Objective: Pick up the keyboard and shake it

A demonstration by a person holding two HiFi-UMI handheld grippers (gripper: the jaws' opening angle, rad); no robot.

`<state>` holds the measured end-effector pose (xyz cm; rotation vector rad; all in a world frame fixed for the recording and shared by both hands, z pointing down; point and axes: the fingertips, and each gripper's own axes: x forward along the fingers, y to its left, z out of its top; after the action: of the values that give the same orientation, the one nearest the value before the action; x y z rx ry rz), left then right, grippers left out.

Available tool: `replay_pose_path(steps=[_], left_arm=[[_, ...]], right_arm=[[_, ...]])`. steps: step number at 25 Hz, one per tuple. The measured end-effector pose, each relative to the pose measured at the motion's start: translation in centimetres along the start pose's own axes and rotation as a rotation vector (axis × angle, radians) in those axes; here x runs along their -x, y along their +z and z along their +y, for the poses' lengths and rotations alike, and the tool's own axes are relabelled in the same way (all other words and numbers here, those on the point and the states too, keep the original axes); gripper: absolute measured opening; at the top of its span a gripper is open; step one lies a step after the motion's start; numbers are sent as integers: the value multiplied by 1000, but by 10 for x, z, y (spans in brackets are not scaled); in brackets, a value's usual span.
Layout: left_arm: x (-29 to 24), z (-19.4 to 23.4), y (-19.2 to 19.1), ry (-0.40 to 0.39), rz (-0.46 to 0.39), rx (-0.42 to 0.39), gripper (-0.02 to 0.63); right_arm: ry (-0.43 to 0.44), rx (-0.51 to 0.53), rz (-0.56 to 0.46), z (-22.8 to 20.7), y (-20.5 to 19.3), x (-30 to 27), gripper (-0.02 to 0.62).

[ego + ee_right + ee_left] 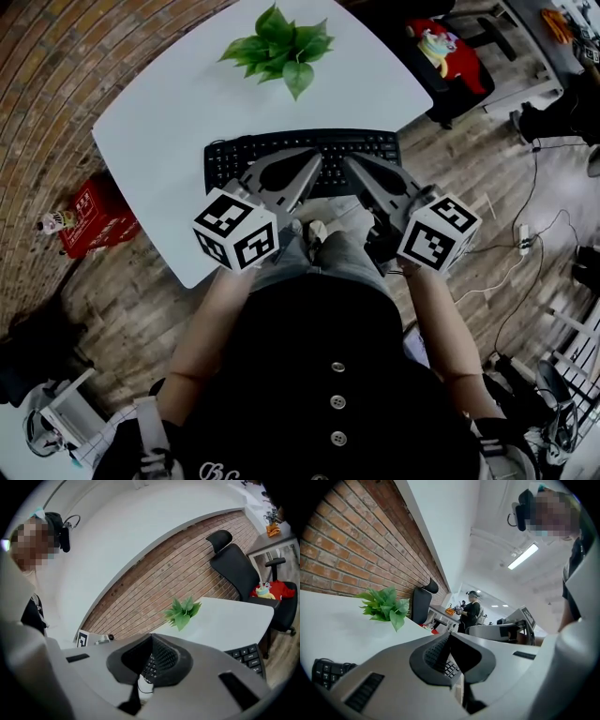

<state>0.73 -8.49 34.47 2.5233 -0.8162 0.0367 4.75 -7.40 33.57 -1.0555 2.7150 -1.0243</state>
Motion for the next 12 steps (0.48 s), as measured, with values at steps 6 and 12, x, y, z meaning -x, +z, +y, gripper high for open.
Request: replay_pose_path(steps=[6, 12], left_arm=[[4, 0, -3, 10, 11, 2, 15], [3, 1, -5, 13, 28, 5, 15]], right_arm=[[11, 16, 45, 4, -7, -5, 26], [24, 45, 111, 8, -10, -7, 26]])
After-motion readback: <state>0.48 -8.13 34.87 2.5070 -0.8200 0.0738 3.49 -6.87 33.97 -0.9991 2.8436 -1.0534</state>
